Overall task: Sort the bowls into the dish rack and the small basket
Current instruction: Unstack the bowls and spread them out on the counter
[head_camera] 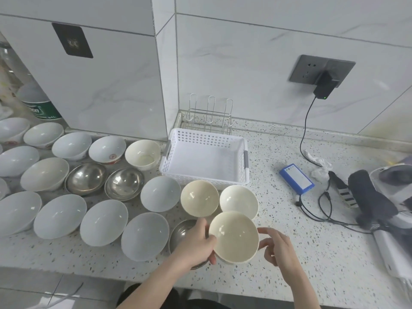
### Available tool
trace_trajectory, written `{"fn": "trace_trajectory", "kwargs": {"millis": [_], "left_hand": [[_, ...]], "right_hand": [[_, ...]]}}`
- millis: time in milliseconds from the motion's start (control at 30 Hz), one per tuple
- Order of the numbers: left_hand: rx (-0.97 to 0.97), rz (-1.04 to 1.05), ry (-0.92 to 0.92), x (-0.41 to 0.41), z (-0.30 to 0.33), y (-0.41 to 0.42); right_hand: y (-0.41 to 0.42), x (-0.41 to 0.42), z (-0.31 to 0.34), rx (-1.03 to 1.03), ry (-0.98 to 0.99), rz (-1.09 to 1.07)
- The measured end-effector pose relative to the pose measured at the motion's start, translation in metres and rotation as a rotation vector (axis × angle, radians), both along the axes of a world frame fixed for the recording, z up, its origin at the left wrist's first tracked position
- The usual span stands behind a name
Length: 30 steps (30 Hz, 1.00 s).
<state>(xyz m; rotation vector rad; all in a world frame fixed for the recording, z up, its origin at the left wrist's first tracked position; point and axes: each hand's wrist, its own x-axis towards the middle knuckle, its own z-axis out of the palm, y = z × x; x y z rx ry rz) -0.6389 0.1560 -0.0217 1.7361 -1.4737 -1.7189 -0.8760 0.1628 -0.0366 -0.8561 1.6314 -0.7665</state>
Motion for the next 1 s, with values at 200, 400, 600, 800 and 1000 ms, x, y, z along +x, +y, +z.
{"fn": "trace_trajectory", "kwargs": {"millis": [200,400,600,800,1000], "left_hand": [[-0.1,-0.138,-0.12,-0.028,-0.011,0.006],[-0.145,-0.13,-0.19,-0.035,-0.021,0.011],[-0.173,-0.178,-0.233,-0.034,-0.023,0.014],[-0.197,-0.322,-0.335,-0.032,-0.016,0.018],[-0.257,-0.389,-0.347,-0.023,-0.009,0.015]], "right_hand": [[0.03,-0.005,0.001,0.019,-0.013,0.097],[0.036,-0.005,-0.007,0.007,0.068,0.137],[0.033,-0.006,-0.023,0.014,0.207,0.174],[0.031,-0.002,-0.026,0.016,0.191,0.16],[0.029,0.003,-0.026,0.008,0.168,0.118]]}}
